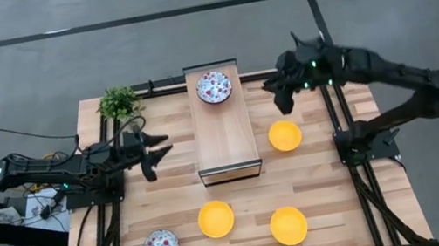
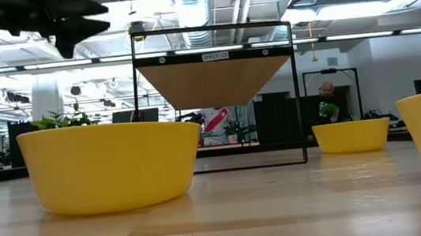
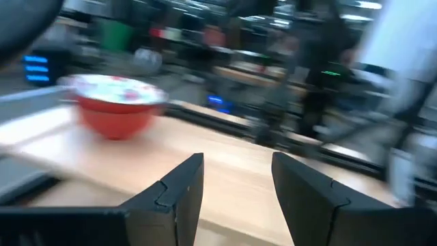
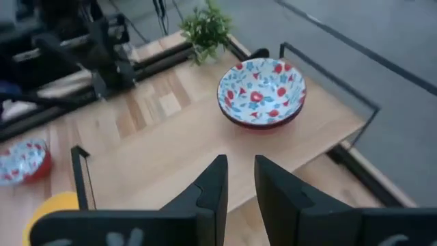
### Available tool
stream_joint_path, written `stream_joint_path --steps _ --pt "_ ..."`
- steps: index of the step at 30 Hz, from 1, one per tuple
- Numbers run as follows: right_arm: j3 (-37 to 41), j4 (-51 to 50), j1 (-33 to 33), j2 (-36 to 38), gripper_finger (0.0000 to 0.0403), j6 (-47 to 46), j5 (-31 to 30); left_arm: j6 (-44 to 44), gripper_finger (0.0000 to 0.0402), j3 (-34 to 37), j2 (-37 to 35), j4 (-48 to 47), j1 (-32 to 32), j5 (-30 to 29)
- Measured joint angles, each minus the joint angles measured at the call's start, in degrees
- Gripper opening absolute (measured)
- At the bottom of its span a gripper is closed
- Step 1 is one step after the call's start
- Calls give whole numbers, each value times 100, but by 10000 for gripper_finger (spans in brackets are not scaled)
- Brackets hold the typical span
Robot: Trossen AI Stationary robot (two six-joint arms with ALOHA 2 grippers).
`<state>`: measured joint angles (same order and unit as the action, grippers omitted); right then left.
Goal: Pick & Place Mini bowls
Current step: Stack the white patterned bowl on the other white patterned bowls on the shelf
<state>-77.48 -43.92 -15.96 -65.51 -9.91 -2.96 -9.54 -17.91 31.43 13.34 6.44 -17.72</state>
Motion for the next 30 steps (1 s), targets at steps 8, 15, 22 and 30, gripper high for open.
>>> stream_joint_path --steps 8,15,22,30 --pt "3004 2697 573 1405 63 -1130 6 -621 173 -34 2 -63 2 1264" --pt "4411 4131 1105 2058 63 -1715 -378 -747 173 -1064 38 -1306 10 1763" --pt "4676 4360 1235 2440 63 -1686 -520 -980 173 -2882 681 -3651 587 1778" --pt "4676 4358 1247 2561 63 -1388 -518 -2995 173 -4140 2122 -5692 1689 2132"
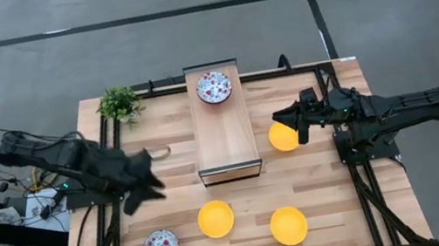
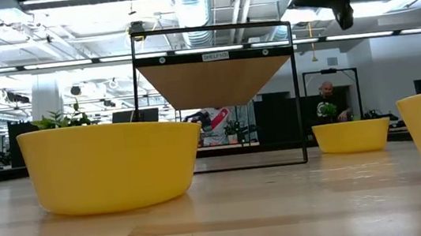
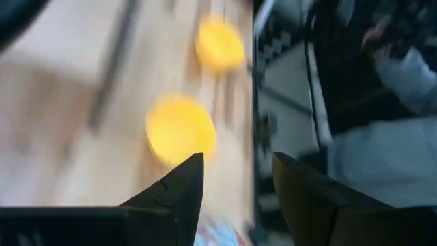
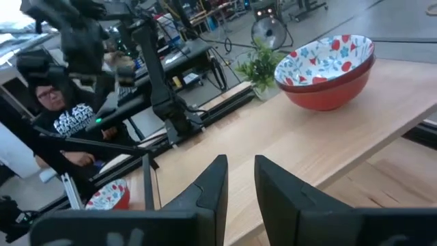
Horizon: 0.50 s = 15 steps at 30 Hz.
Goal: Pick & Place Mini bowls
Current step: Stack the white patterned bowl on the other white patterned bowls on the shelf
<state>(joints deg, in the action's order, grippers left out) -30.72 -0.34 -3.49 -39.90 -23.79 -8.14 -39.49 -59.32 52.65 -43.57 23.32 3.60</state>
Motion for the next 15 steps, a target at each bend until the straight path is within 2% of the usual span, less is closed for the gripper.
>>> stream_joint_path --steps 6,10,15 --pt "0 -77 130 -2 63 234 -115 -1970 173 122 524 -631 616 545" --pt "0 -115 282 -2 63 334 -335 -3020 173 305 550 -683 1052 580" --pt "56 -220 641 134 63 389 -534 -3833 173 487 549 -695 1491 507"
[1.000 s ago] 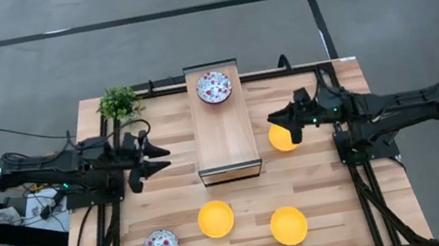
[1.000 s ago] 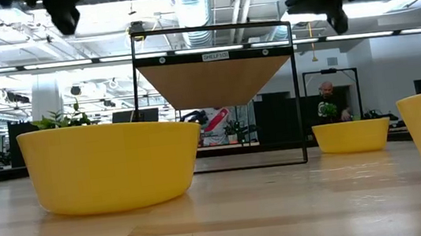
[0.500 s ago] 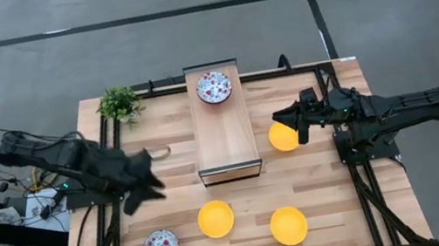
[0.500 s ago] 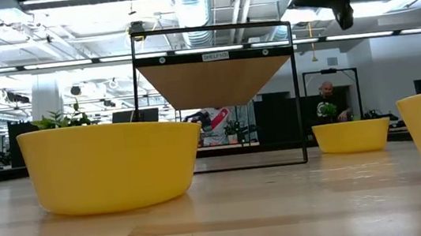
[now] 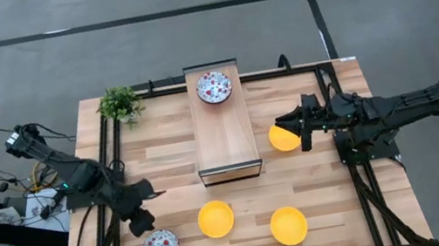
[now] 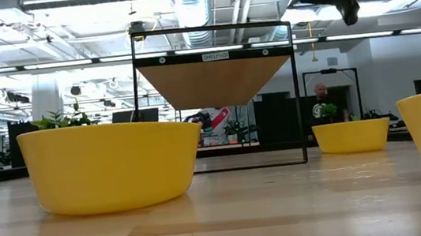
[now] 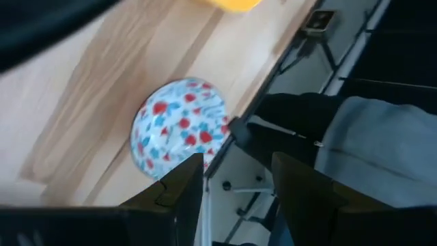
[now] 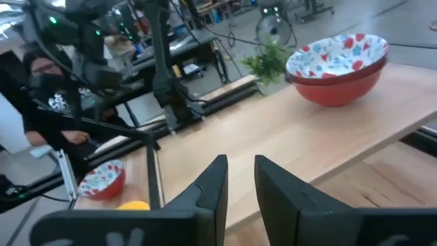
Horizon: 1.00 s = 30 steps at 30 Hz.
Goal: Pick & Place Mini bowls
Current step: Stack the white patterned bowl on the other white patterned bowls on the shelf
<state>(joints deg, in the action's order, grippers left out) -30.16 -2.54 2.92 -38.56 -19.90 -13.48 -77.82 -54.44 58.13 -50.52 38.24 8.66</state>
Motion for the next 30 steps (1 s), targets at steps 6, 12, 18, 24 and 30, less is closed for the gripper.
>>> stream_joint_path --steps 6,12,18,24,30 --pt "672 634 346 610 63 195 -170 -673 173 398 4 15 474 -34" --pt "1024 612 208 1575 63 336 207 -719 173 456 2 51 692 23" --pt "1508 260 -131 1936 63 -336 559 -370 173 456 2 68 689 0" --pt "1980 467 -232 1989 63 -531 481 -346 173 456 2 104 689 -4" --pt "2112 408 -232 1984 63 -740 147 -344 173 456 12 129 689 -144"
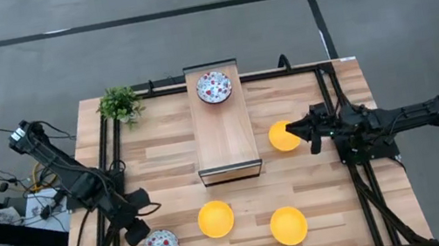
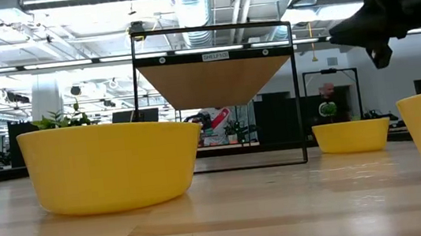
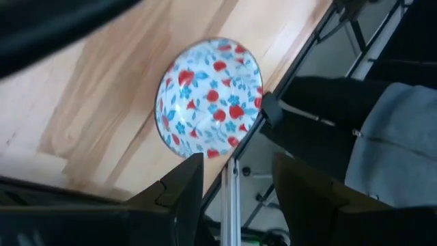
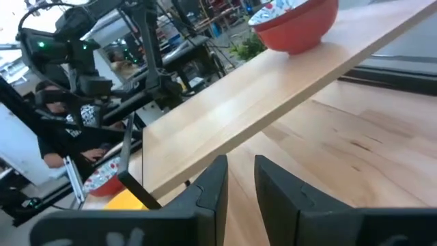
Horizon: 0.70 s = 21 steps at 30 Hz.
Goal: Pick & Place Mini bowls
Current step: Stack the white patterned bowl on the other white patterned bowls on the shelf
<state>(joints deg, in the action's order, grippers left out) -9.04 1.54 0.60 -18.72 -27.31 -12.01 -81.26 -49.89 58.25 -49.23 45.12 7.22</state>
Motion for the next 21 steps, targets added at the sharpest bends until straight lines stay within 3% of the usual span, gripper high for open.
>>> stream_joint_path --steps 6,13,21 --pt "0 -19 0 0 63 26 -2 -103 173 249 143 14 -18 -487" --pt "-2 65 0 0 63 28 -5 -717 173 623 332 115 -24 -381" --pt "-2 44 0 0 63 28 -42 -775 173 1007 453 731 -24 -343"
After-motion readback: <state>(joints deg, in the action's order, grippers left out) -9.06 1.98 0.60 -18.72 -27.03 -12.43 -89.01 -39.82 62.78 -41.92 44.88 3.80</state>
